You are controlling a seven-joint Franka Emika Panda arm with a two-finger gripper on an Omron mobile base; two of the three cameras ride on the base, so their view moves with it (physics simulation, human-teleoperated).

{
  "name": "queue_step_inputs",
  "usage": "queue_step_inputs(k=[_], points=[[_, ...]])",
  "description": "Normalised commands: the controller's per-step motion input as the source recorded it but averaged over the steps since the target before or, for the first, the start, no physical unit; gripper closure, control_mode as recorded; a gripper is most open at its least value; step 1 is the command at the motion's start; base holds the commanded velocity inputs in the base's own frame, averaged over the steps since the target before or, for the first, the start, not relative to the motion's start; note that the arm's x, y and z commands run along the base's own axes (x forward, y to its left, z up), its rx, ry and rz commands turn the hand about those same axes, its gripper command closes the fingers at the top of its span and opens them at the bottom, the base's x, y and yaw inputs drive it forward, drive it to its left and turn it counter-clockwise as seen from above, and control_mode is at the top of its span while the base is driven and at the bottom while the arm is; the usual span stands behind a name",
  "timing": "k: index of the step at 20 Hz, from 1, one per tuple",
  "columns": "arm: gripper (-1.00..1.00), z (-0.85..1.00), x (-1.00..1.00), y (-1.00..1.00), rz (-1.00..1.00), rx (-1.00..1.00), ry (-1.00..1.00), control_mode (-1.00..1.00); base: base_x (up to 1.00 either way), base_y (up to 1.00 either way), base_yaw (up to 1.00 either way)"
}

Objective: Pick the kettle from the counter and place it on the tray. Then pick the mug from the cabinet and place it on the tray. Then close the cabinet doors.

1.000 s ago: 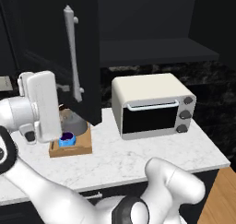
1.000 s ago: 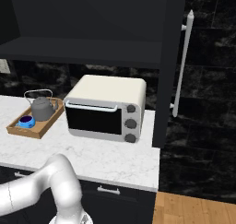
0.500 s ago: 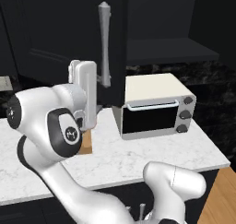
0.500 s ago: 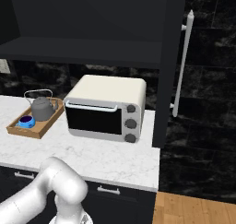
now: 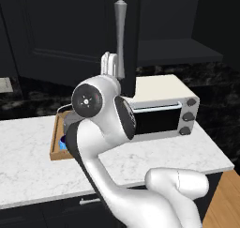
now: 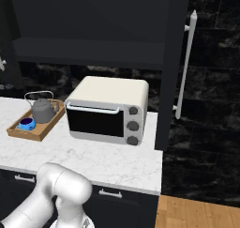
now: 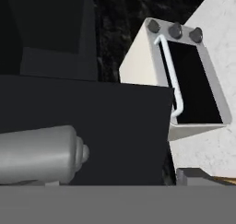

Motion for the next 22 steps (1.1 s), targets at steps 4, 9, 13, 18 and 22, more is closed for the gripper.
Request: queue_step_inputs(k=[4,9,13,18,22], points=[[-1.0,0.0,0.68,0.0,0.26,0.03,0.0,-1.0,0.0,0.0,0.0],[-1.0,0.0,0.66,0.08,0.19,0.0,0.02,-1.0,0.0,0.0,0.0],[-1.0,-0.03,0.8,0.21,0.15,0.0,0.05,-1.0,0.0,0.0,0.0],[-1.0,-0.04,0.85,0.24,0.13,0.0,0.05,-1.0,0.0,0.0,0.0],[-1.0,-0.04,0.88,0.21,0.11,0.0,0.05,-1.0,0.0,0.0,0.0]])
